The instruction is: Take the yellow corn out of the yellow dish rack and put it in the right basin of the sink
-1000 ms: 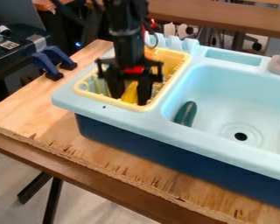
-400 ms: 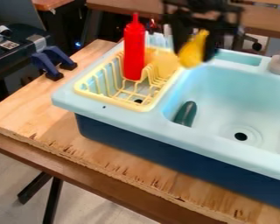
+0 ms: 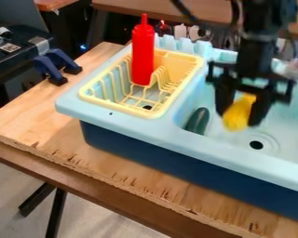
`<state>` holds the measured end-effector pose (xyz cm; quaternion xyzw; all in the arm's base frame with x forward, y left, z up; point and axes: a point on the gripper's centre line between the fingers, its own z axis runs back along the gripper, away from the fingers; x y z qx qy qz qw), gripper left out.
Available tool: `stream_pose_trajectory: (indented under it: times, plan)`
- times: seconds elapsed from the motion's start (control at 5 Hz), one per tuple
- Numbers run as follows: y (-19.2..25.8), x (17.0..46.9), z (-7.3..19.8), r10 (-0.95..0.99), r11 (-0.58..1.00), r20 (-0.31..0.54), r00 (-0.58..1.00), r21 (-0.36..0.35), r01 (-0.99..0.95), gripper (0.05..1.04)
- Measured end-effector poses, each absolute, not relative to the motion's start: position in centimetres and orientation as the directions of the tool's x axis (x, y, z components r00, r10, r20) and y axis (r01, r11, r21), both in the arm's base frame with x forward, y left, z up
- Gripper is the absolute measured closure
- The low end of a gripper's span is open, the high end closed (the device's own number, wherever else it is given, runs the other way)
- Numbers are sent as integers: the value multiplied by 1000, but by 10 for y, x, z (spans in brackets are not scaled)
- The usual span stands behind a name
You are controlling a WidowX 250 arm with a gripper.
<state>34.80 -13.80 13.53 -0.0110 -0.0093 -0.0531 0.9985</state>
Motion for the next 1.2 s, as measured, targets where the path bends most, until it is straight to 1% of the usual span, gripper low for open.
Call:
stream_pose_trajectory:
  times: [0.2, 0.4, 0.6, 0.8, 1.0, 1.2]
  plan:
    - [-145, 349, 117, -100, 994, -6, 995, -40, 100, 430]
    - [-150, 349, 105, -104, 994, -20, 994, -47, 103, 430]
    - [-159, 351, 96, -126, 991, -32, 991, -39, 125, 430]
    - [-178, 357, 95, -167, 985, -14, 986, -33, 167, 430]
    - [-190, 361, 95, -200, 979, -7, 980, -32, 200, 386]
    - [-195, 357, 84, -216, 975, -25, 976, -61, 214, 110]
